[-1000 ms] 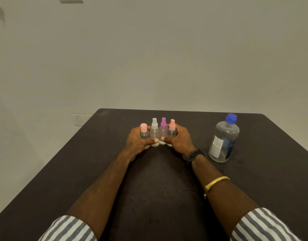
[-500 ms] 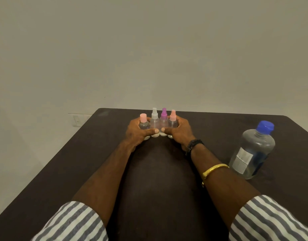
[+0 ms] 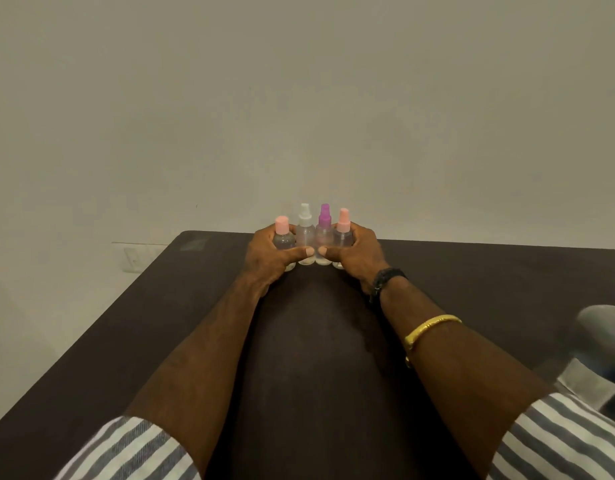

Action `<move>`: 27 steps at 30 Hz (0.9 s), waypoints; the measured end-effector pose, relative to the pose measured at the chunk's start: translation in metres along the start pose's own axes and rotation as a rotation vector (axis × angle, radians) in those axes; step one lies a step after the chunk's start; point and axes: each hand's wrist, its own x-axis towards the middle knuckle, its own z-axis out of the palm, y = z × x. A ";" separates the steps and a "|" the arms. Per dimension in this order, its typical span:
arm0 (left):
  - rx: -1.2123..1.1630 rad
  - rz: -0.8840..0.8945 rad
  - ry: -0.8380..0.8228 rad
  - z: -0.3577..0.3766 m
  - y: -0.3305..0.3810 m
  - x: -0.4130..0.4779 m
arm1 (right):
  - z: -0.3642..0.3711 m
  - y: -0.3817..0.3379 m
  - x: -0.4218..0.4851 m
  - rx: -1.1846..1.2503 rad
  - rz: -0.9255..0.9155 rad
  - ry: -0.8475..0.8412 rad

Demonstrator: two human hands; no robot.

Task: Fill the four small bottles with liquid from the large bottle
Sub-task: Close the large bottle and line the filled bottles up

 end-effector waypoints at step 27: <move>0.232 0.083 0.175 -0.001 -0.018 0.031 | 0.011 -0.003 0.018 0.026 -0.005 0.106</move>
